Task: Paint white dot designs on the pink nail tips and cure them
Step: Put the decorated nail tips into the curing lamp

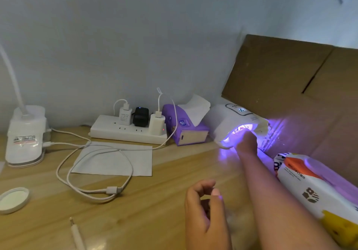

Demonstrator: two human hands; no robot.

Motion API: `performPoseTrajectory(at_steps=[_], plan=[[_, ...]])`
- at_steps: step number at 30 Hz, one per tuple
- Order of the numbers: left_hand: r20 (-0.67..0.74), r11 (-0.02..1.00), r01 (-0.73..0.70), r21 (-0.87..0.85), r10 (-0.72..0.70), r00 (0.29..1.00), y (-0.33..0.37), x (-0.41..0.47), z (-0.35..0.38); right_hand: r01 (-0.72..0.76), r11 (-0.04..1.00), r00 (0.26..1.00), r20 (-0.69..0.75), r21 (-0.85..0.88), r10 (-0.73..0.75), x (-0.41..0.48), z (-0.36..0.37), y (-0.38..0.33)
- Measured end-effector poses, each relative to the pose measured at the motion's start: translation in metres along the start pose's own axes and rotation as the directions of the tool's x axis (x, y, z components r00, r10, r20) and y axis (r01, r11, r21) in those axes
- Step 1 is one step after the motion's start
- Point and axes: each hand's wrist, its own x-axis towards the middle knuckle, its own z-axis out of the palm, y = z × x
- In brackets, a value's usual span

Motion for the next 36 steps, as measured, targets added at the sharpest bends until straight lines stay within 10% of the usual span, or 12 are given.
performPoseTrajectory(at_steps=[11,16,22,36], plan=[[-0.016,0.999,-0.012,-0.049,0.012,1.000,0.003,-0.004,0.001,0.110,0.965,0.994,0.001,0.238,-0.114,-0.016,-0.007,0.014],[0.025,0.999,-0.038,-0.005,0.039,0.999,-0.006,-0.002,0.002,-0.092,0.890,0.995,-0.001,0.448,0.104,-0.006,-0.008,0.012],[0.052,0.999,-0.040,-0.003,0.040,0.998,-0.005,-0.003,0.002,-0.247,0.966,0.963,0.131,0.072,0.237,0.017,-0.014,0.013],[0.090,0.993,-0.013,0.118,0.003,0.996,-0.006,0.001,-0.001,-0.031,0.967,0.974,0.224,0.253,-0.028,0.012,-0.021,0.026]])
